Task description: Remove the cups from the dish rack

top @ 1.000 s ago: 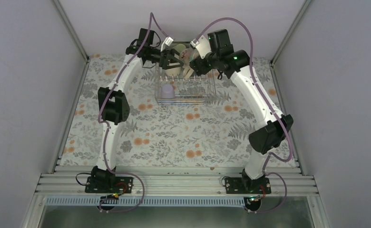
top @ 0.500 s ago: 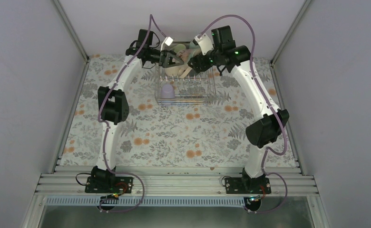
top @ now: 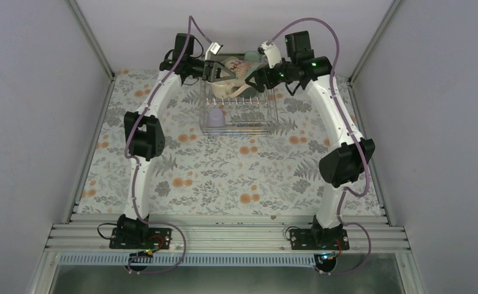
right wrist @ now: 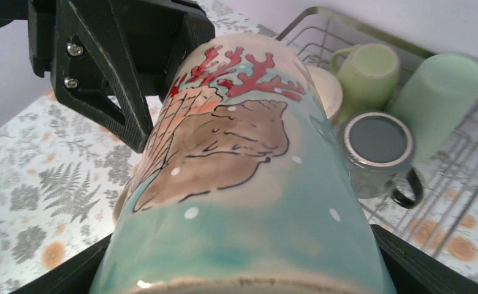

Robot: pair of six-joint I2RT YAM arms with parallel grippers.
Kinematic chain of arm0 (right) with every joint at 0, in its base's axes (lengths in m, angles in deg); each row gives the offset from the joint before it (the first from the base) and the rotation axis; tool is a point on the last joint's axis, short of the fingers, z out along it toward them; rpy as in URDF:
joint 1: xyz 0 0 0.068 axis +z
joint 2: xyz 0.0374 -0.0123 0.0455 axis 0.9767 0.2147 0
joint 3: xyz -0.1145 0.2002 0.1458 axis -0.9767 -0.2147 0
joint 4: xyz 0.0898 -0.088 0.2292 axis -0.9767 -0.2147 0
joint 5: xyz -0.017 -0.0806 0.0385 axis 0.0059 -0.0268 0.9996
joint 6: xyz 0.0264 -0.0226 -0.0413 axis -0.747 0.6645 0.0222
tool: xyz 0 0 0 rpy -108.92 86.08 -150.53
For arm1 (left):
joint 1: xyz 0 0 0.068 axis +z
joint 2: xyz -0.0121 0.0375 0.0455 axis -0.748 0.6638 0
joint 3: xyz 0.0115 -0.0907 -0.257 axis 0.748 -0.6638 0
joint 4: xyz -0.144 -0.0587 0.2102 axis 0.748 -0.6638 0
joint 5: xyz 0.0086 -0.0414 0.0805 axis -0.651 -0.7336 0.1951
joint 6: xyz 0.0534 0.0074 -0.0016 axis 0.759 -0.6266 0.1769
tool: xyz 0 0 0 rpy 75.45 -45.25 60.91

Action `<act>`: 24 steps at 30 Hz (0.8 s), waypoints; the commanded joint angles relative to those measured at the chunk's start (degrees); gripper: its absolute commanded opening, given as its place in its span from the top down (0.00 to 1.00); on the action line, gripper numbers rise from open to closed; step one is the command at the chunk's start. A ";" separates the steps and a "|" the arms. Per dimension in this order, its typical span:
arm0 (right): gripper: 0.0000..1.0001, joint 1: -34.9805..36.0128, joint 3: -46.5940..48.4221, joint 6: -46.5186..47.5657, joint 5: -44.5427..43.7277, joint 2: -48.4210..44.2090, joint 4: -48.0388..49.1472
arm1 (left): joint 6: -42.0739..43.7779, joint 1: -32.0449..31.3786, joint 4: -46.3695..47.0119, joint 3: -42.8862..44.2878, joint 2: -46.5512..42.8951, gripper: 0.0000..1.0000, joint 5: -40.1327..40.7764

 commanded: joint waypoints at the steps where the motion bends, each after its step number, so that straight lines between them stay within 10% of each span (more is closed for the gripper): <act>1: 0.78 -0.14 1.84 -5.15 9.41 4.98 7.87 | -1.84 -3.93 4.31 2.46 -5.89 0.59 -11.81; 24: 0.57 -0.63 4.13 -5.43 16.98 13.05 8.02 | -8.17 -5.88 11.70 -4.83 -11.84 0.98 -11.19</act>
